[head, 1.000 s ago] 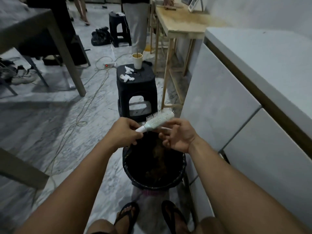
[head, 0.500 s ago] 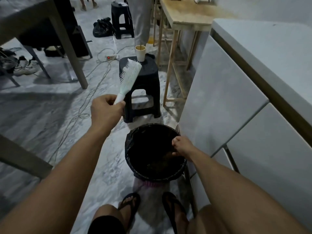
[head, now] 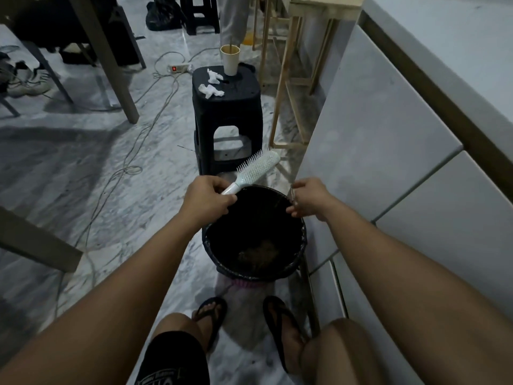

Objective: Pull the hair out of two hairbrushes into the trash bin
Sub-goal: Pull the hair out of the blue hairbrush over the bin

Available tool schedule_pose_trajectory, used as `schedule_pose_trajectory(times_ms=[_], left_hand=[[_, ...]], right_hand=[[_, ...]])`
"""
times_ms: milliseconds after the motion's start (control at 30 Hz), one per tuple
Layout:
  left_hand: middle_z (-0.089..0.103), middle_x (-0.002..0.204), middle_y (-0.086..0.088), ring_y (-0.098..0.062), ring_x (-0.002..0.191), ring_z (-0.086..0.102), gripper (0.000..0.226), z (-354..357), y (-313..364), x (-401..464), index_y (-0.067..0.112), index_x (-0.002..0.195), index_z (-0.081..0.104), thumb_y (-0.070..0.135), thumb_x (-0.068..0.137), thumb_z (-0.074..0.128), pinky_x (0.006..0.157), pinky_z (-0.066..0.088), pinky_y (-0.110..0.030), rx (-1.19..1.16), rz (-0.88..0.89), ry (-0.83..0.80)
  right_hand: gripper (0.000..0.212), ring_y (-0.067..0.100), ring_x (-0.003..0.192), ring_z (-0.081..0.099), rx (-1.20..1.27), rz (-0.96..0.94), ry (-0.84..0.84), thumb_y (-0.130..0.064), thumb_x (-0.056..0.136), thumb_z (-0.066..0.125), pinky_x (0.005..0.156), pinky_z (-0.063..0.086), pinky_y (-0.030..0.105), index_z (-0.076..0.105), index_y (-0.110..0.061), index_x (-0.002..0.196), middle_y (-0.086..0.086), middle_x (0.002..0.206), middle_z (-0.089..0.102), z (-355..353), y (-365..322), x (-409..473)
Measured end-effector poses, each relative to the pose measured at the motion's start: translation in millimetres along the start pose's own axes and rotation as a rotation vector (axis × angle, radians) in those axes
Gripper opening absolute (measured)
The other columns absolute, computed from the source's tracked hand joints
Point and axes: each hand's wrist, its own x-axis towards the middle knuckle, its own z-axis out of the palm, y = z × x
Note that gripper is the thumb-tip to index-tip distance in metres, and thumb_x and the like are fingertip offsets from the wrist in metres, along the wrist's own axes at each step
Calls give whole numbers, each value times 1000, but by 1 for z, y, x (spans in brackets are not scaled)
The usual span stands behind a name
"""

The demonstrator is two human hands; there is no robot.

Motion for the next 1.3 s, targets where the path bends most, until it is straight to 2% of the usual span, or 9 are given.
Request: schedule_pose_trajectory(times_ms=[167,300,433,567,700,833,967,1167,1300], left_hand=[[73,85,-15,-21,58,65,17,4,10,-12,8,99,74,7,82,73,66,57,-35,19,20,-56],[74,83,-15,-23,60,67,18,-5,27,-22,8,100,74,9,82,74,66,59,-38,62,57,-105],[71,72,-13,-21,56,65,17,-22,60,-35,8,97,75,7,80,74,59,55,-34,89,129,-114],[71,73,-18,-25,59,65,15,-42,101,-52,10,90,78,7,75,79,67,59,-42,53,197,-74],[73,84,-21,-21,61,62,23,-54,155,-81,9,100,78,10,77,78,64,57,-35,31,284,-76],[74,82,-18,-21,65,62,15,-54,216,-119,8,94,78,10,79,77,68,59,-42,34,400,-70],[67,70,-2,-12,57,55,20,-31,272,-155,9,95,78,17,76,81,53,50,-29,59,529,-85],[68,74,-1,-14,64,61,25,43,336,-208,8,89,75,15,68,86,61,51,-27,-11,633,-173],[60,60,2,-12,51,51,18,99,356,-245,2,79,75,13,67,83,50,41,-22,-3,707,-269]], right_hand=[[31,35,80,70,307,-35,3,-10,97,39,71,59,45,51,-13,125,14,125,54,-21,-38,-20],[12,28,67,68,202,-136,-41,-14,95,52,71,58,43,64,-14,98,14,104,63,-33,-60,-46],[14,25,63,69,61,-206,-13,-12,92,61,51,58,31,65,-7,105,17,103,66,-54,-90,-76],[9,28,66,65,-12,-300,34,-8,92,61,64,61,39,63,-4,100,14,88,64,-80,-128,-121],[27,25,75,66,-148,-398,167,-7,89,61,68,62,38,62,3,114,15,97,64,-116,-163,-164],[27,40,76,73,-243,-462,323,-9,86,64,76,60,50,67,7,108,19,84,69,-160,-188,-219],[30,34,73,74,-274,-479,462,-12,84,65,76,61,49,64,6,108,19,93,70,-220,-181,-272],[37,37,69,74,-233,-377,670,-15,78,72,82,58,54,65,7,106,24,94,73,-319,-125,-342],[31,33,70,75,-211,-267,765,-17,79,75,66,60,34,67,3,100,20,87,74,-369,-76,-378]])
